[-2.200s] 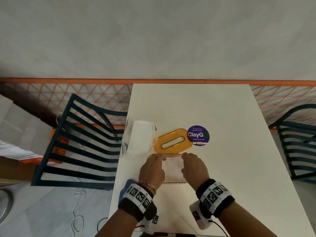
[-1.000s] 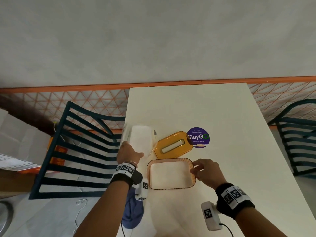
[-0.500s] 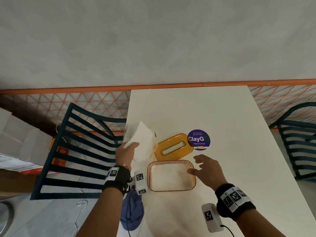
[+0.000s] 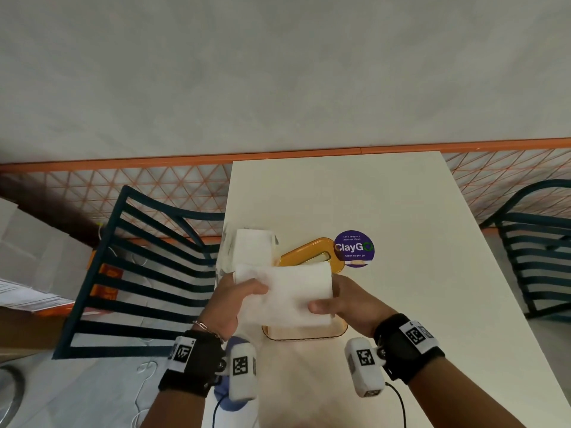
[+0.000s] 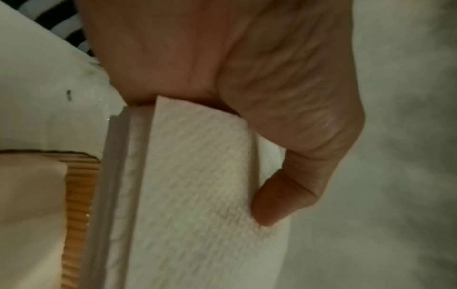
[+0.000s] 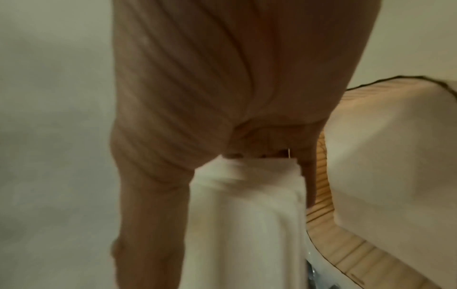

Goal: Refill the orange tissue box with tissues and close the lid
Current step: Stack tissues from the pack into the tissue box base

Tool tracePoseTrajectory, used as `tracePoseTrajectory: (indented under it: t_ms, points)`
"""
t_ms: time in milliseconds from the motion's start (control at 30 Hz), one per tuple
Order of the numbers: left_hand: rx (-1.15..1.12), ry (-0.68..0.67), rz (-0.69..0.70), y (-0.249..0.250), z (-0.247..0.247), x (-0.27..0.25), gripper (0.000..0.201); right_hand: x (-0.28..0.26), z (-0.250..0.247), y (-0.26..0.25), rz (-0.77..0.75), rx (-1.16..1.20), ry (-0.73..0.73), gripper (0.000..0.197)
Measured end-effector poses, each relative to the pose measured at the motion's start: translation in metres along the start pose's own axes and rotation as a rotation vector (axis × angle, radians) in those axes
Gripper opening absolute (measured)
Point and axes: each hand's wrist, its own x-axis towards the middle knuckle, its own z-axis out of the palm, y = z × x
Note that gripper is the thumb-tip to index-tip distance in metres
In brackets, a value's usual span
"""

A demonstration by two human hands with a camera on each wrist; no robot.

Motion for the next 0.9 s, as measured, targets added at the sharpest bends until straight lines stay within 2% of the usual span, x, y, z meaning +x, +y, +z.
tracePoseTrajectory:
  t_ms: [100, 267, 433, 567, 633, 700, 767, 833, 900]
  points:
    - [-0.009, 0.037, -0.048, -0.013, 0.009, 0.002, 0.07, -0.007, -0.006, 0.008, 0.063, 0.025, 0.051, 0.042]
    - [0.109, 0.055, -0.058, -0.035, 0.024, 0.001, 0.067, -0.011, -0.015, 0.02, 0.099, -0.073, 0.182, 0.038]
    - [0.514, -0.019, 0.08, -0.034, 0.026, 0.004, 0.045, -0.015, -0.023, 0.002, 0.043, -0.403, 0.326, 0.022]
    - [0.844, -0.111, 0.178, -0.029, 0.047, 0.001, 0.05, -0.01, -0.019, -0.016, -0.072, -0.567, 0.376, 0.024]
    - [0.779, -0.063, 0.15, -0.033, 0.06, 0.002, 0.056, -0.006, -0.011, -0.017, -0.115, -0.565, 0.363, 0.024]
    - [0.591, 0.029, 0.1, -0.04, 0.068, 0.004, 0.057, -0.002, -0.003, -0.012, -0.174, -0.529, 0.38, 0.029]
    - [0.434, 0.106, 0.069, -0.048, 0.071, 0.004, 0.054, 0.001, 0.001, -0.002, -0.219, -0.369, 0.421, 0.037]
    - [0.357, 0.143, 0.06, -0.054, 0.072, 0.003, 0.045, 0.002, 0.005, 0.01, -0.203, -0.185, 0.41, 0.037]
    - [0.328, 0.161, 0.055, -0.059, 0.074, 0.001, 0.039, 0.004, 0.009, 0.023, -0.17, -0.172, 0.378, 0.032]
